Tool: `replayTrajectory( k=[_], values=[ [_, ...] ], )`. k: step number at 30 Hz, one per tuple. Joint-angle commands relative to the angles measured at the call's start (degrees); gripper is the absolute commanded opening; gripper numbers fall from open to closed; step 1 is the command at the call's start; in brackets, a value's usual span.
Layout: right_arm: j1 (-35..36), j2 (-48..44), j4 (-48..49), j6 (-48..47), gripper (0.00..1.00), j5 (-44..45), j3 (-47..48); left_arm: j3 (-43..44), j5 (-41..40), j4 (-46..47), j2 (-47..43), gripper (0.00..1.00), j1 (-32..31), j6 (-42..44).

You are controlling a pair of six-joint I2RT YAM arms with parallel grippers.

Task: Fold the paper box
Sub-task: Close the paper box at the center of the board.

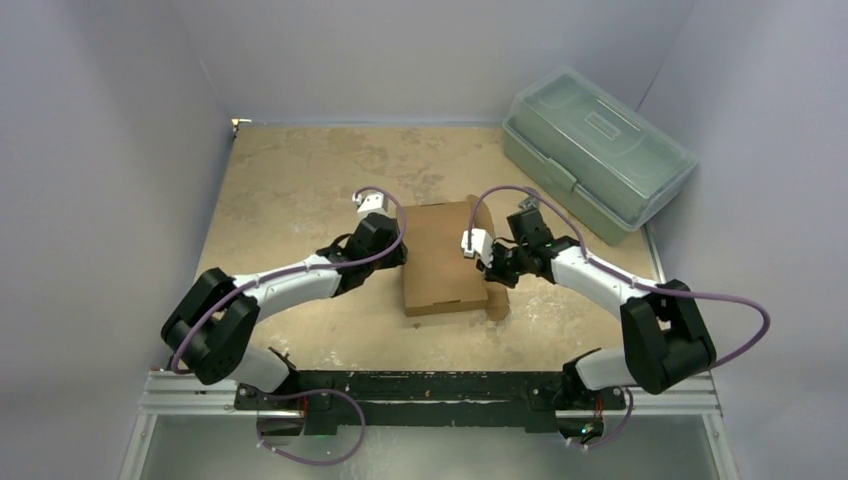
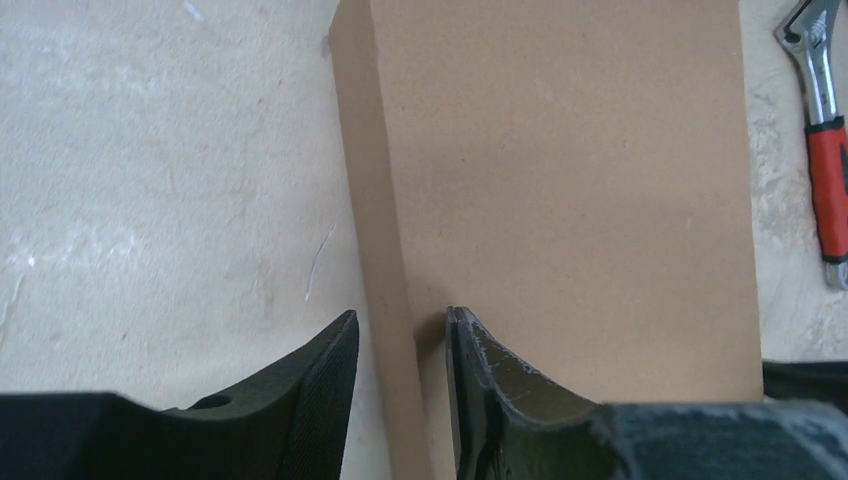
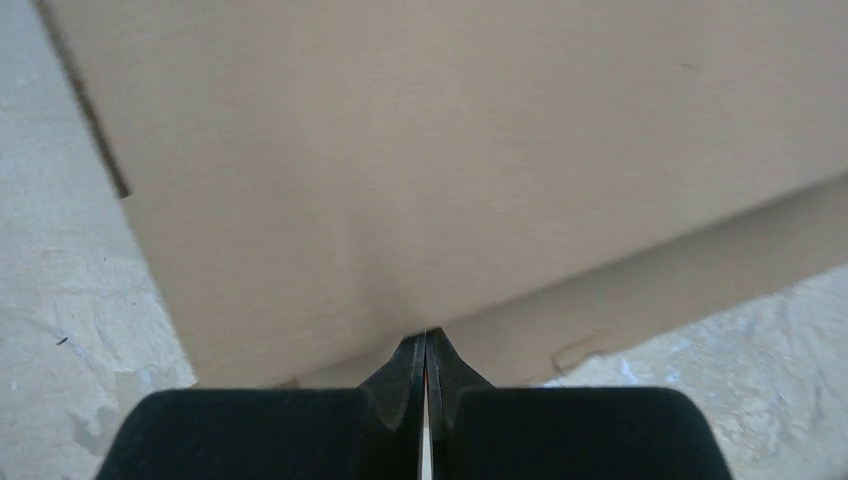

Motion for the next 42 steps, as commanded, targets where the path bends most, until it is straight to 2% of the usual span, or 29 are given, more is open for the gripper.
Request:
replayTrajectory(
  k=[1, 8, 13, 18, 22, 25, 26, 28, 31, 35, 37, 39, 42],
  values=[
    [4.01, 0.37, -1.83, -3.65, 0.0, 0.23, 0.91, 5.78, 2.85, 1.82, 4.24, 0.35, 2.35, 3.69],
    [10.1, 0.46, 0.94, 0.86, 0.0, -5.15, 2.34, 15.42, 8.28, -2.93, 12.65, 0.34, 7.08, 9.17],
    [10.69, 0.82, 1.65, 2.62, 0.07, -8.76, 3.04, 21.59, 12.4, -4.7, 17.89, 0.34, 10.0, 11.7],
    [8.38, -2.39, -2.55, 1.31, 0.11, -8.13, 5.05, 26.39, 10.14, -8.75, 14.66, 0.36, 12.58, 14.71],
    [-1.12, -8.88, -5.26, 1.33, 0.14, -14.07, 6.46, 25.9, 7.79, -11.5, 5.78, 0.52, 13.99, 18.55],
    [-5.74, -13.55, 0.14, 6.05, 0.21, -13.58, 4.67, 23.49, 10.47, -12.21, -1.76, 0.7, 14.25, 21.33],
    [-6.81, -14.51, 3.11, 8.8, 0.25, -11.93, 3.37, 22.3, 12.14, -12.38, -3.95, 0.77, 14.32, 21.73],
    [-7.22, -14.83, 7.93, 14.91, 0.27, -7.29, 1.74, 19.49, 15.86, -13.31, -8.15, 0.83, 14.34, 22.37],
    [-7.23, -12.63, 15.07, 22.92, 0.26, 2.08, 1.23, 14.67, 19.55, -15.98, -13.6, 0.84, 14.34, 22.56],
    [-7.23, -7.34, 24.33, 25.81, 0.23, 14.58, 4.67, 5.44, 21.59, -15.77, -22.62, 0.73, 14.34, 21.17],
    [-7.23, -3.35, 27.4, 23.23, 0.2, 17.9, 7.89, 1.64, 21.82, -14.77, -26.75, 0.53, 14.34, 20.26],
    [-7.24, 1.74, 26.43, 21.36, 0.18, 18.62, 12.89, -0.78, 23.54, -13.65, -28.28, 0.38, 14.34, 19.33],
    [-7.14, 10.76, 24.7, 22.04, 0.07, 21.69, 19.72, -1.11, 28.95, -11.42, -27.52, 0.16, 14.34, 19.57]
  ],
)
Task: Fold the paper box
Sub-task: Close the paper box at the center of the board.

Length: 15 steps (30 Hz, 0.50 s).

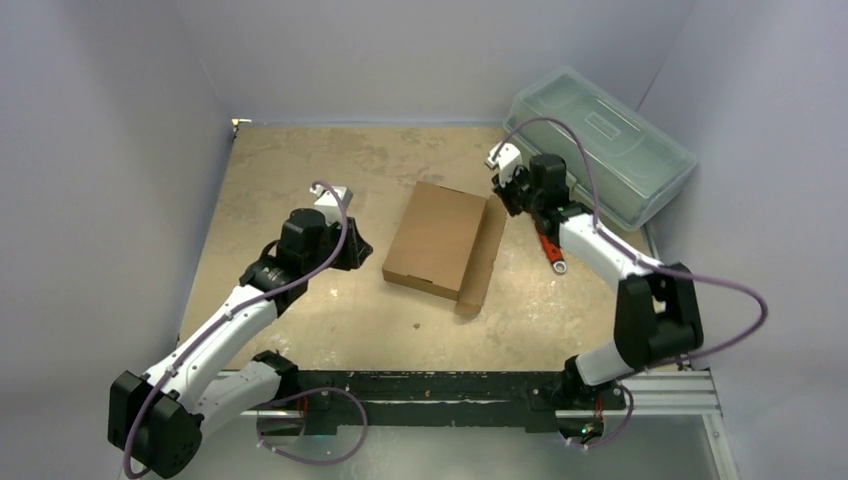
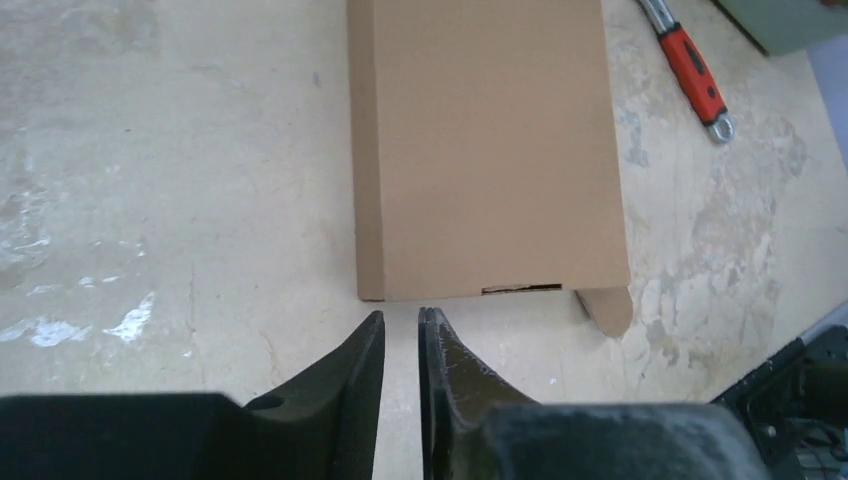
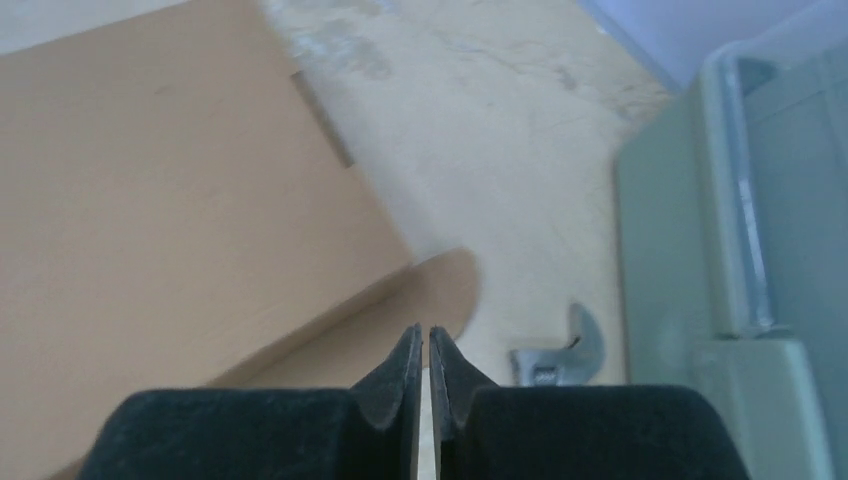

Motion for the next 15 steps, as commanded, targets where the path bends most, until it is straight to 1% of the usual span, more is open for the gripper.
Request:
replayTrajectory(
  k=[1, 3, 6, 9, 11, 13, 15],
  values=[
    [0.01, 9.6, 4.67, 2.43, 0.05, 7.74, 10.64, -0.19, 8.25, 5.1, -0.09, 0.13, 0.16, 0.38],
    [0.03, 13.26, 4.68, 2.27, 0.03, 8.3, 12.83, -0.55, 8.56, 6.04, 0.79, 0.1, 0.16, -0.14],
    [0.04, 17.41, 1.85, 0.59, 0.02, 5.82, 16.02, -2.03, 10.85, 8.86, 2.22, 0.1, 0.16, -2.2],
    [0.05, 21.45, -2.17, 0.13, 0.0, 3.63, 20.28, -5.08, 15.38, 17.19, 4.7, 0.1, 0.07, -5.87],
    [0.0, 23.9, -4.54, -0.04, 0.0, 2.41, 23.22, -7.02, 17.0, 20.15, 6.81, 0.09, -0.27, -7.85],
    [0.06, 25.66, -6.13, -0.29, 0.0, 1.01, 25.0, -7.34, 15.49, 20.46, 8.56, 0.09, -2.39, -7.08],
    [0.07, 26.87, -7.43, -1.04, 0.0, -0.89, 25.83, -6.58, 12.34, 18.47, 9.71, 0.09, -5.05, -5.46]
  ],
)
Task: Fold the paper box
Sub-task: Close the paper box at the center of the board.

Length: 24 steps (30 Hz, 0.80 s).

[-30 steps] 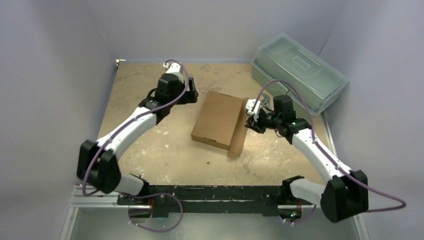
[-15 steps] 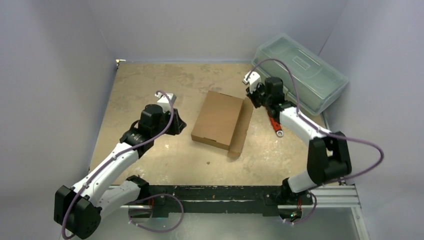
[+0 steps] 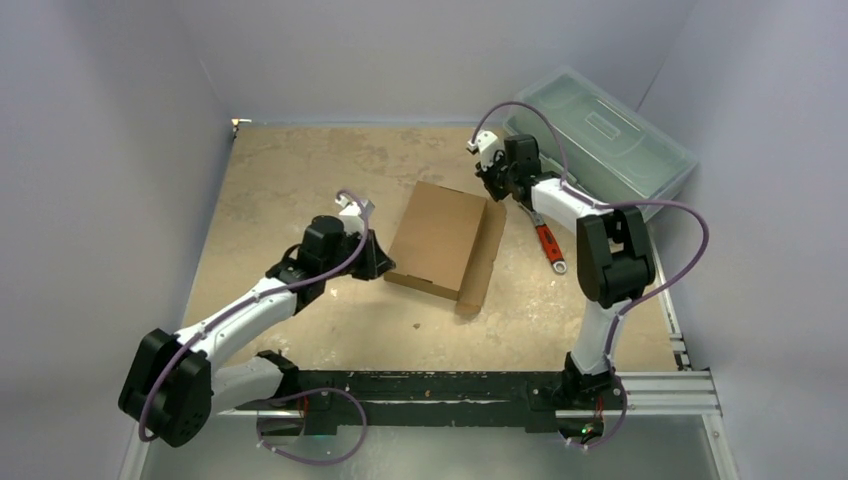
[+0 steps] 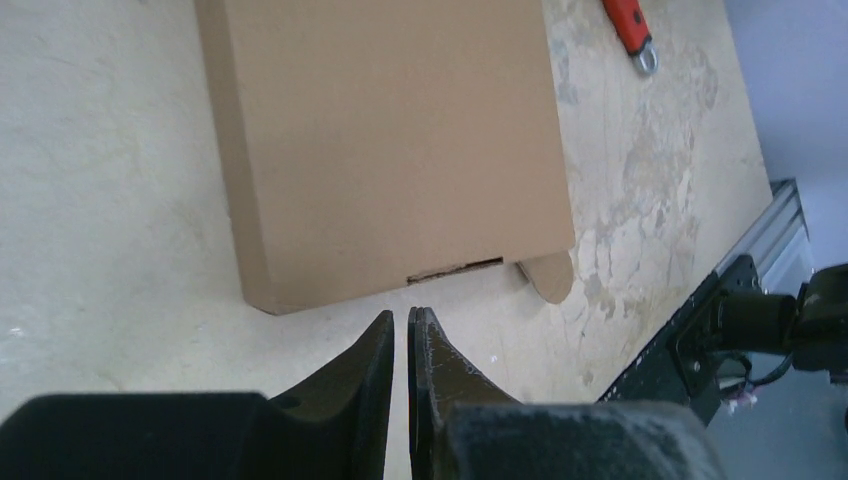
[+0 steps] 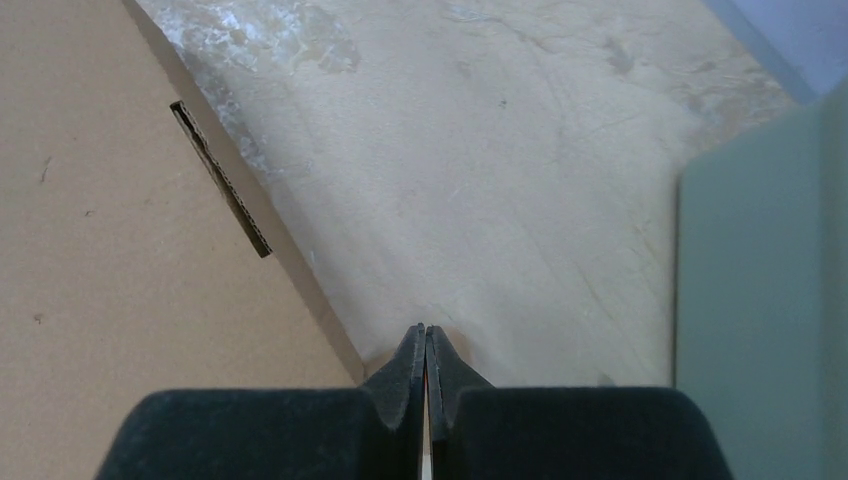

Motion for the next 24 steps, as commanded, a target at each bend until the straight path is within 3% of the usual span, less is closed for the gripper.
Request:
replayTrajectory(
  k=[1, 10, 17, 20, 24],
  values=[
    [0.13, 1.2, -4.58, -2.0, 0.0, -5.17, 4.27, 0.85, -1.58, 2.73, 2.04, 0.09, -4.76, 0.3],
    [0.29, 2.93, -18.63, -9.87, 0.0, -15.7, 6.14, 1.03, -3.79, -2.43, -0.73, 0.09, -9.45, -4.64],
    [0.29, 0.86, -30.43, -14.09, 0.0, -21.82, 5.32, -6.2, -6.94, -7.04, -11.41, 0.1, -9.49, -12.36],
    [0.27, -4.27, -27.06, -13.25, 0.0, -19.16, 0.32, -7.63, -9.73, -9.05, -17.31, 0.13, -9.49, -14.26],
    [-0.81, -14.4, -20.98, -10.77, 0.02, -15.81, -5.45, -6.48, -13.1, -11.09, -23.52, 0.26, -9.49, -14.7]
  ],
)
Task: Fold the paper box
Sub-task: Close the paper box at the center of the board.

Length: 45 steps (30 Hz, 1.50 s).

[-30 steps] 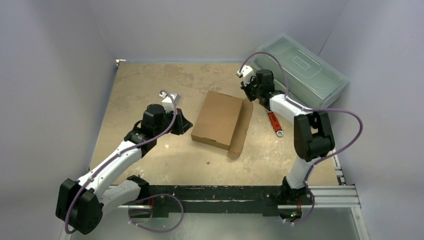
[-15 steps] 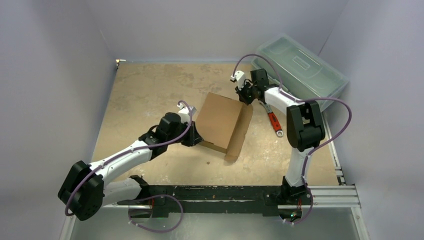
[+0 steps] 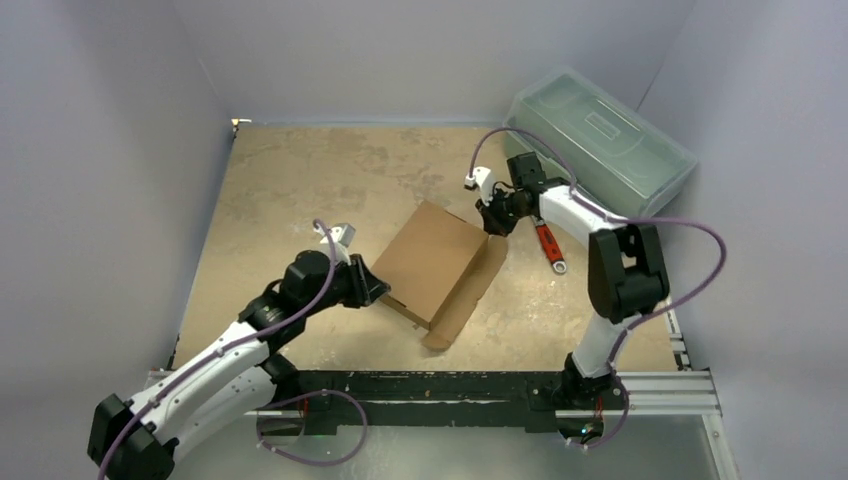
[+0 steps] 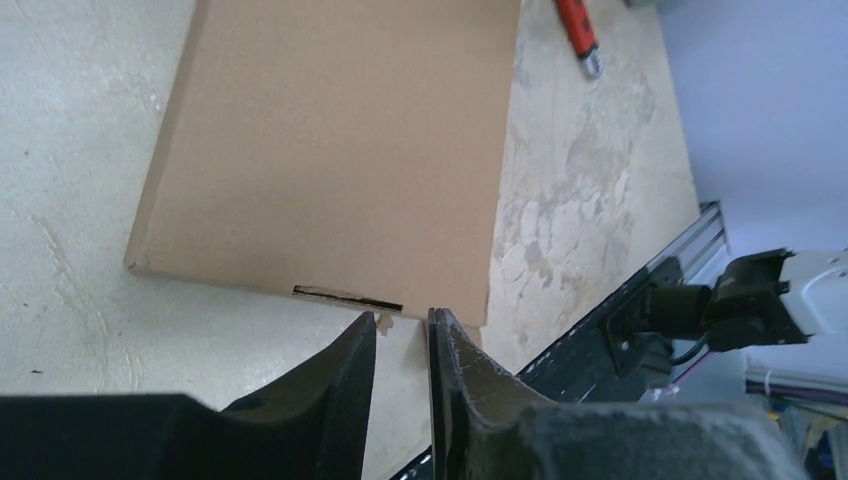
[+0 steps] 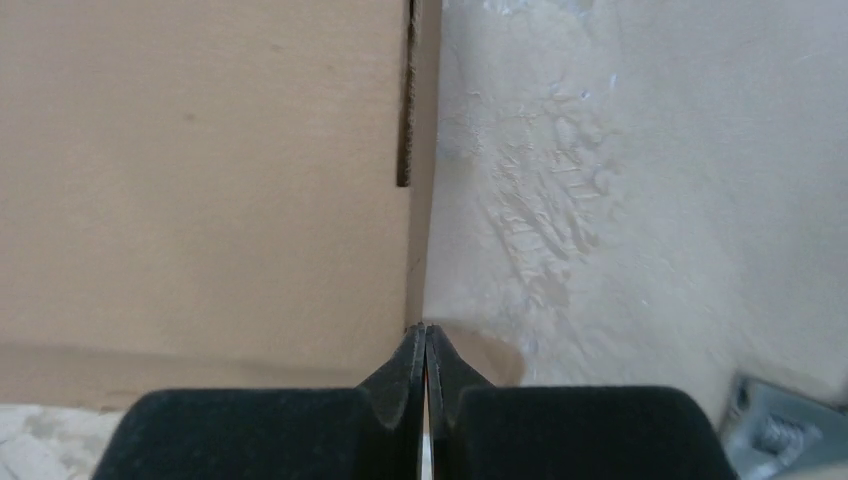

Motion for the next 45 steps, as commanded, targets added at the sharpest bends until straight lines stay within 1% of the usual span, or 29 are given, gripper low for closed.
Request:
replayTrajectory(
  k=[1, 3, 4, 5, 6, 8, 9, 10, 11, 12, 13, 15, 17, 20, 22, 23, 25, 27, 28, 30, 32, 36, 41, 43, 45],
  values=[
    [-1.29, -14.37, 4.99, 0.82, 0.04, 0.85, -4.48, 1.24, -4.81, -1.17, -5.43, 0.3, -0.25, -2.67],
    [-2.21, -20.64, 5.03, -1.43, 0.08, -0.06, -7.87, 1.03, -4.0, -0.38, -5.99, 0.41, -0.25, -3.3],
    [-2.75, -24.06, 4.93, -2.72, 0.12, -1.08, -10.03, 0.5, -3.07, 0.41, -6.05, 0.5, -0.18, -3.88],
    [-3.11, -27.37, 5.2, -4.1, 0.19, -3.31, -12.72, -0.08, -1.96, 1.4, -6.06, 0.6, -0.24, -4.66],
    [-3.5, -30.73, 5.31, -5.88, 0.29, -6.12, -15.35, -0.91, -0.76, 2.5, -6.12, 0.67, -0.2, -5.63],
    [-3.82, -36.68, 4.82, -10.21, 0.5, -14.02, -20.47, -3.22, 1.37, 5.0, -6.67, 0.78, -0.16, -8.0],
    [-3.92, -39.32, 4.01, -13.28, 0.64, -18.24, -22.72, -5.11, 2.2, 6.24, -7.14, 0.83, -0.22, -9.5],
    [-4.16, -42.28, 3.12, -16.42, 0.78, -22.42, -25.01, -6.51, 2.7, 7.43, -7.91, 0.84, -0.22, -10.84],
    [-4.3, -44.17, 2.11, -20.11, 0.87, -27.27, -27.1, -7.72, 2.88, 8.08, -8.69, 0.86, -0.24, -12.3],
    [-4.46, -45.54, 0.73, -23.57, 0.95, -31.3, -28.75, -8.88, 3.14, 8.71, -9.46, 0.87, -0.2, -13.67],
    [-4.49, -46.41, -0.5, -25.89, 0.98, -34.54, -30.01, -9.91, 3.33, 9.16, -10.24, 0.87, -0.24, -14.84],
    [-4.5, -46.64, -1.73, -27.72, 0.99, -37.57, -31.13, -11.25, 3.88, 9.46, -11.33, 0.87, -0.16, -17.08],
    [-4.5, -45.76, -2.67, -28.76, 0.99, -36.36, -30.84, -11.62, 3.13, 7.46, -11.44, 0.85, -0.36, -17.91],
    [-4.5, -44.17, -3.54, -29.11, 0.99, -32.75, -29.98, -13.2, 2.47, 8.36, -10.75, 0.63, -0.66, -19.31],
    [-4.5, -43.24, -3.11, -29.47, 0.96, -29.86, -29.89, -14.56, 2.43, 11.58, -9.44, 0.55, -0.99, -20.2],
    [-4.5, -42.69, -2.16, -28.79, 0.9, -28.6, -30.09, -14.87, 2.49, 13.19, -8.03, 0.51, -1.07, -20.42],
    [-4.5, -41.75, 0.93, -25.52, 0.64, -25.97, -30.81, -15.29, 2.88, 16.24, -5.24, 0.41, -1.28, -20.43],
    [-4.5, -40.9, 2.27, -24.39, 0.41, -24.34, -31.14, -14.93, 3.11, 18.29, -2.23, 0.3, -1.41, -19.88],
    [-4.46, -40.38, 2.05, -24.67, 0.33, -23.77, -31.09, -14.73, 3.2, 19.16, -0.71, 0.24, -1.46, -19.53],
    [-4.44, -39.19, 0.67, -26.79, 0.23, -23.28, -30.7, -14.39, 3.27, 20.57, 1.94, 0.18, -1.52, -18.7],
    [-4.2, -37.77, -0.2, -28.02, 0.18, -22.74, -30.55, -13.99, 3.25, 21.35, 4.31, 0.16, -1.61, -17.74],
    [-1.28, -34.94, 1.18, -27.39, 0.13, -18.87, -30.45, -13.42, 3.07, 24.04, 9.25, 0.1, -1.66, -16.59],
    [5.06, -30.42, 5.94, -21.73, 0.04, -11.33, -29.49, -11.28, 2.7, 27.41, 16.31, 0.09, -1.67, -14.55],
    [5.87, -29.02, 7.59, -19.16, 0.0, -10.5, -29.04, -9.79, 2.25, 28.51, 19.08, 0.09, -1.66, -13.6],
    [6.25, -28.63, 11.54, -14.4, 0.0, -9.12, -29.23, -7.67, 1.65, 29.05, 22.17, 0.09, -1.7, -12.42]
  ],
)
